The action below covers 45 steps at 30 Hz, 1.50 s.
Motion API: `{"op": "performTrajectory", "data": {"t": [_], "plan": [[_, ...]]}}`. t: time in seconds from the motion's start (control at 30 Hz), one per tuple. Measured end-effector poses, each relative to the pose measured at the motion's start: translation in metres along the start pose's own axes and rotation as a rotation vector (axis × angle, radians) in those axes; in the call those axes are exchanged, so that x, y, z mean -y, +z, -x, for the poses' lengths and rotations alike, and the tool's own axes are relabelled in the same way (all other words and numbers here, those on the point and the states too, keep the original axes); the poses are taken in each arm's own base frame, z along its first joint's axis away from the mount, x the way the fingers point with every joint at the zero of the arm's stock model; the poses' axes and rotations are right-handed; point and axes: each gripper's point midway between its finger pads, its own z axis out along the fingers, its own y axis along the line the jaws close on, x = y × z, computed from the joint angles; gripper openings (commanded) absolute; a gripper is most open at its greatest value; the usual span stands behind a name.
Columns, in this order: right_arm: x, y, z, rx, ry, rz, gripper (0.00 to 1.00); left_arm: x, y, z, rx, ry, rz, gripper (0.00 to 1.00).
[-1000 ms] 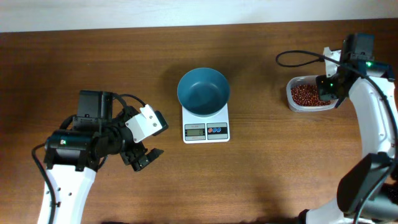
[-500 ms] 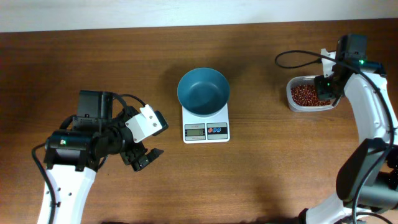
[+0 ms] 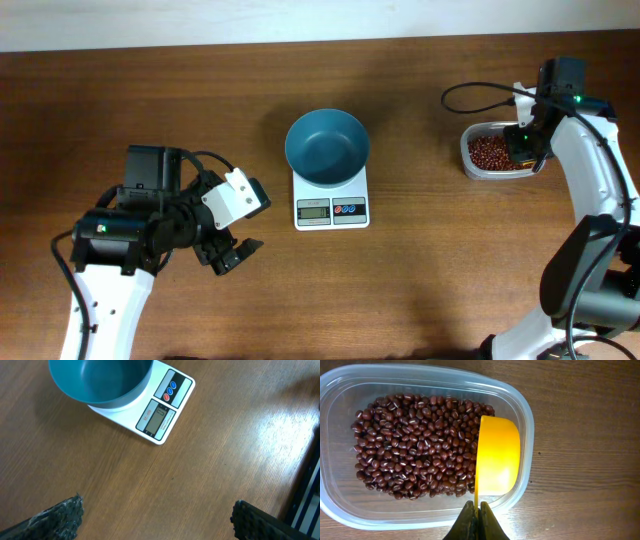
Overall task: Scoop item into bowl and weigh 50g on scale
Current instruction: 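Lower the scoop into the red beans with the right gripper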
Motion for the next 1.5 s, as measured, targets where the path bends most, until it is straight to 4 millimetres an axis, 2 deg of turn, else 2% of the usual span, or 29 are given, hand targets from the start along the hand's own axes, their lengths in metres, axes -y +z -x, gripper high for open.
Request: {"op": "performTrajectory", "data": {"t": [0.27,1.03,1.5], "plan": [[-0.009,0.013,-0.002,-0.021,-0.006,0.040,0.04,0.000,0.000,0.000,0.000,0.000,0.000,0.99],[-0.037,0.021,0.004,0.000,0.110,0.222,0.04,0.000,0.000,0.000,0.000,0.000,0.000,0.99],[-0.032,0.016,-0.010,0.007,0.242,0.433,0.04,0.000,0.000,0.000,0.000,0.000,0.000,0.99]]}}
